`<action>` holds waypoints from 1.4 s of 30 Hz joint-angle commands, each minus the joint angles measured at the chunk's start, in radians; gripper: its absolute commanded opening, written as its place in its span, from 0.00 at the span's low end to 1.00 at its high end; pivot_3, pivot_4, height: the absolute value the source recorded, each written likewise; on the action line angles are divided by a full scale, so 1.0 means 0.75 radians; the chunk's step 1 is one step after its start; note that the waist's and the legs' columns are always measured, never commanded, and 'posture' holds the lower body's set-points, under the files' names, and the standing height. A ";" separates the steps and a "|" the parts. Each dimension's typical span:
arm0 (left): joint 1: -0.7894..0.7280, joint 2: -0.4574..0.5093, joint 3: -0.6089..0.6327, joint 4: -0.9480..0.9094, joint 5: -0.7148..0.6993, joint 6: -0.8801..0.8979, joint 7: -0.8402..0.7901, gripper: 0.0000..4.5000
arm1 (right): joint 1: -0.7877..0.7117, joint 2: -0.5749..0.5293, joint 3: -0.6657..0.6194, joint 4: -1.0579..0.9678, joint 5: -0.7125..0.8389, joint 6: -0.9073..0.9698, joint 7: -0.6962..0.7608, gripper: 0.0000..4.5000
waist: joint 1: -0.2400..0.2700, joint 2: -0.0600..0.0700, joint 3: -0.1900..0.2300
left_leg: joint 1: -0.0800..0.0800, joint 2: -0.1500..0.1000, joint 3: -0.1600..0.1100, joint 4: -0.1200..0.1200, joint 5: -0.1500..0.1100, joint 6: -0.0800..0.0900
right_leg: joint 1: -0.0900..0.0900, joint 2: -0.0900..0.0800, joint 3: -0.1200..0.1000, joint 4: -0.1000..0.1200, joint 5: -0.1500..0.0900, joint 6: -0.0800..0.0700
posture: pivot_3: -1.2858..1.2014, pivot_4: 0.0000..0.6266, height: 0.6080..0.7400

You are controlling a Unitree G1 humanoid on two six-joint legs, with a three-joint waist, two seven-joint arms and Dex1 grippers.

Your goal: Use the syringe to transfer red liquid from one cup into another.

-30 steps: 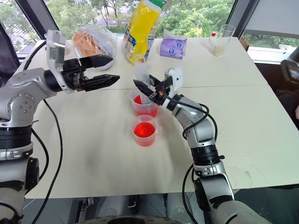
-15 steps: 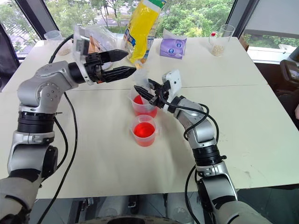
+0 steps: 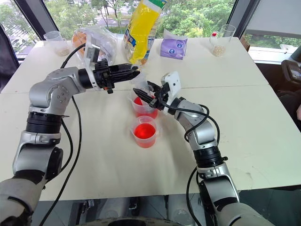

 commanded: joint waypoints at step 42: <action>-0.183 0.079 0.108 0.053 0.040 -0.094 -0.010 0.01 | 0.012 0.005 0.051 -0.053 0.031 0.042 0.055 0.31 | 0.000 0.000 0.000 | 0.000 0.000 0.000 0.000 0.000 0.000 | 0.000 0.000 0.000 0.000 0.000 0.000 | 0.52 0.24 1.00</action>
